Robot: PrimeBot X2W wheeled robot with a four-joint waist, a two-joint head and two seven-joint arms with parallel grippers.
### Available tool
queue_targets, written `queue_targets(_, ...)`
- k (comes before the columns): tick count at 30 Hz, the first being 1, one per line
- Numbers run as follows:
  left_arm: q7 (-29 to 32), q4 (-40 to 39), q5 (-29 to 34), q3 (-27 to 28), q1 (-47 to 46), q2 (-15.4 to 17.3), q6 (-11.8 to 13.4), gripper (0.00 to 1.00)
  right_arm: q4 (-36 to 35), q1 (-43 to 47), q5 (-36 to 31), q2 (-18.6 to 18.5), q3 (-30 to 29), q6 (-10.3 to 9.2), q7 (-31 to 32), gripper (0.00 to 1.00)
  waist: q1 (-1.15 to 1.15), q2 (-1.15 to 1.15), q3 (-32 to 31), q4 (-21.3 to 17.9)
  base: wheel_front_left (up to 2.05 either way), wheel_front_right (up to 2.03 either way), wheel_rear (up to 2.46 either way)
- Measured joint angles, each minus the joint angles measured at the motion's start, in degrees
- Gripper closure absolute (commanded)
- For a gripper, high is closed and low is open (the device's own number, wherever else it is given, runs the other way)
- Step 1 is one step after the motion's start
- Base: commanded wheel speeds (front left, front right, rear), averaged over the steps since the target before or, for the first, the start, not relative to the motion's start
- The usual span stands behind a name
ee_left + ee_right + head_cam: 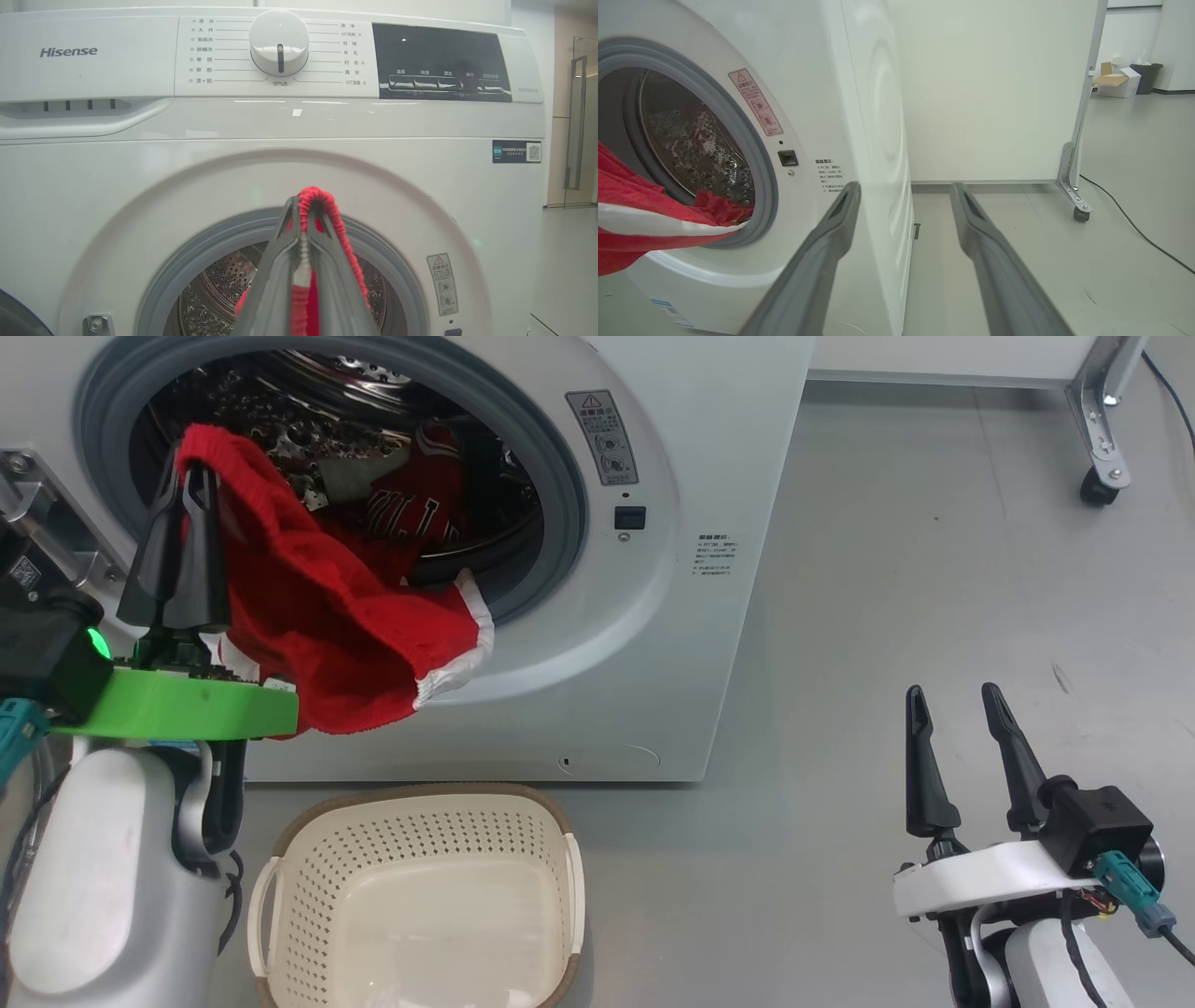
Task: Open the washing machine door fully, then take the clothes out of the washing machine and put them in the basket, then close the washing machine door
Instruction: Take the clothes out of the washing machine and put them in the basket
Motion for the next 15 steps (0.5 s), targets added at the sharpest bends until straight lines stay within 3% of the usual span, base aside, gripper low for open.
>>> queue_targets(10, -0.01, -6.31, 0.20, 0.65, 3.15, -0.33, 0.00, 1.00, 0.08, 0.84, -0.01, 0.03, -0.03, 0.49, 0.00, 0.00, 0.00, 0.00, -0.60, 0.79, 0.00, 0.00, 0.00)
queue_targets(15, -0.01, -4.13, -0.41, -1.02, 7.87, -0.30, 0.00, 1.00, 0.20, 0.90, -0.08, 0.03, 0.01, 1.02, 0.00, 0.00, 0.00, 0.00, -0.99, 1.15, 0.00, 0.00, 0.00)
